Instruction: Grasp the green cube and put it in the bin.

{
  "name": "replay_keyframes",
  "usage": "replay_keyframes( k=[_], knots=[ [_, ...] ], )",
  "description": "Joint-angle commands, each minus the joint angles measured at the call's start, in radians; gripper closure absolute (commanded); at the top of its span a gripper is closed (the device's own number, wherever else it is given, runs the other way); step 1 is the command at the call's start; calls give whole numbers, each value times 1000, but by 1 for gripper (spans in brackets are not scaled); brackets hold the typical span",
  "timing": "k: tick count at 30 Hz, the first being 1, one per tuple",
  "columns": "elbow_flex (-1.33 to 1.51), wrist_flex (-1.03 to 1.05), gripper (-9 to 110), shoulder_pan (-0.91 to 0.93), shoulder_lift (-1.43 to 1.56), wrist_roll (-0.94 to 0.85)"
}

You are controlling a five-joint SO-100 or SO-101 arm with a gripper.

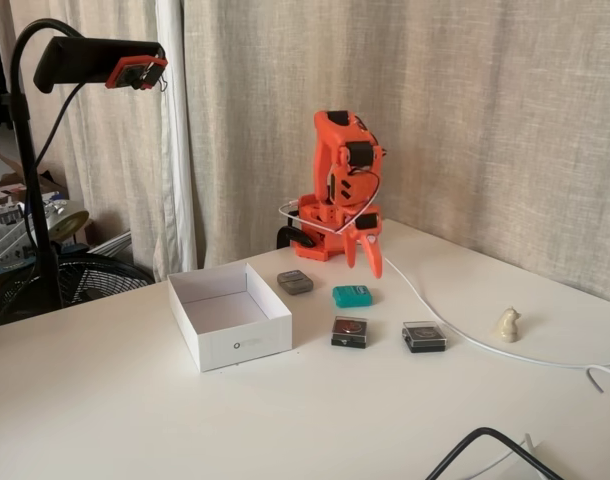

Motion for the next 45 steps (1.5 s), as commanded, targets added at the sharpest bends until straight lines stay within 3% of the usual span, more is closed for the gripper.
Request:
replay_keyframes(
  k=[1, 13, 20, 36, 45],
  knots=[
    [2, 3, 54, 35, -29, 0],
    [-2, -216, 54, 61, -221, -46],
    [12, -202, 54, 58, -230, -57],
    [48, -212, 79, 35, -210, -83],
    [38, -212, 85, 46, -215, -83]
  ],
)
